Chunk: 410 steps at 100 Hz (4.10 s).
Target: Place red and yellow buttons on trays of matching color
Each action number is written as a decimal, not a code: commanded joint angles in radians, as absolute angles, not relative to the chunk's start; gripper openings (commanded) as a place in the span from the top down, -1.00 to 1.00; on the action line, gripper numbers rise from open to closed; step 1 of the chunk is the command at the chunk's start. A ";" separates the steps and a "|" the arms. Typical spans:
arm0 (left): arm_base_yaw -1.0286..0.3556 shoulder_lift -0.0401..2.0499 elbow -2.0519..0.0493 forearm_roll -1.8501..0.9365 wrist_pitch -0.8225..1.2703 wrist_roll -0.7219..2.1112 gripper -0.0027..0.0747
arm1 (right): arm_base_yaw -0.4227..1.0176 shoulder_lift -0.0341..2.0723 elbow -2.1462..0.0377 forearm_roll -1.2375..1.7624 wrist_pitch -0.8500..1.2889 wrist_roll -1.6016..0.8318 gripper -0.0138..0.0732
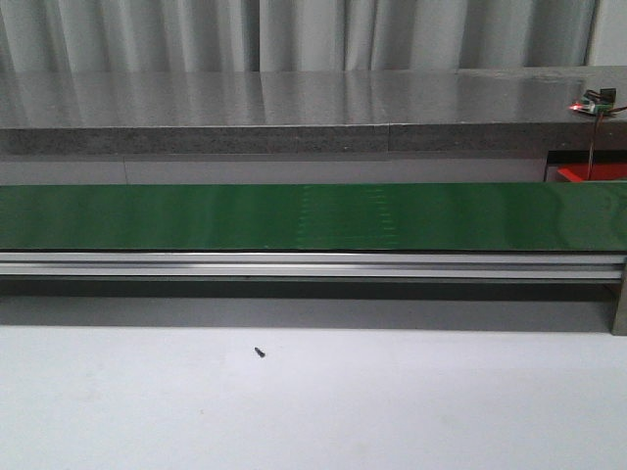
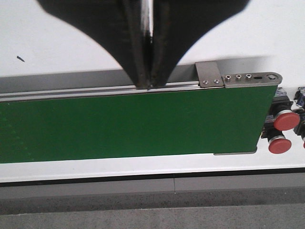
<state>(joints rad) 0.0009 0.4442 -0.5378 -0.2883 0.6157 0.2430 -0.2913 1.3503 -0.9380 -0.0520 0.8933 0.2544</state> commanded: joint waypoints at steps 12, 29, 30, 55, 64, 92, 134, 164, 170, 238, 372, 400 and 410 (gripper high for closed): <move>-0.006 0.450 -0.565 -0.300 0.549 0.245 0.98 | -0.222 1.190 -0.959 -0.065 0.936 0.228 0.06; -0.006 0.450 -0.565 -0.300 0.549 0.245 0.98 | -0.119 1.103 -0.959 -0.065 0.956 0.209 0.76; -0.006 0.450 -0.565 -0.300 0.549 0.245 0.98 | -0.110 1.100 -0.959 -0.065 0.956 0.209 0.78; -0.006 0.450 -0.565 -0.300 0.549 0.245 0.98 | 0.027 0.983 -0.950 -0.066 0.921 0.180 0.82; -0.006 0.450 -0.565 -0.300 0.549 0.245 0.98 | 0.051 0.926 -0.916 -0.067 0.887 0.180 0.82; -0.006 0.450 -0.565 -0.300 0.549 0.245 0.98 | 0.052 0.743 -0.727 -0.067 0.795 0.180 0.82; -0.006 0.450 -0.565 -0.300 0.549 0.245 0.98 | 0.052 0.478 -0.519 -0.059 0.598 0.111 0.82; -0.006 0.450 -0.565 -0.300 0.549 0.245 0.98 | 0.052 0.432 -0.498 -0.035 0.600 0.105 0.82; -0.006 0.450 -0.565 -0.300 0.549 0.245 0.98 | 0.052 0.432 -0.498 -0.036 0.600 0.105 0.82; -0.006 0.450 -0.565 -0.300 0.549 0.245 0.98 | 0.052 0.432 -0.498 -0.036 0.600 0.105 0.82; 0.385 1.011 -0.842 -0.154 0.407 0.000 0.98 | 0.052 0.432 -0.498 -0.036 0.601 0.105 0.82; 0.456 1.246 -1.022 -0.156 0.488 0.006 -0.05 | 0.052 0.432 -0.498 -0.036 0.601 0.105 0.82; 0.464 1.321 -1.083 -0.156 0.514 0.000 -0.59 | 0.052 0.432 -0.498 -0.036 0.601 0.105 0.82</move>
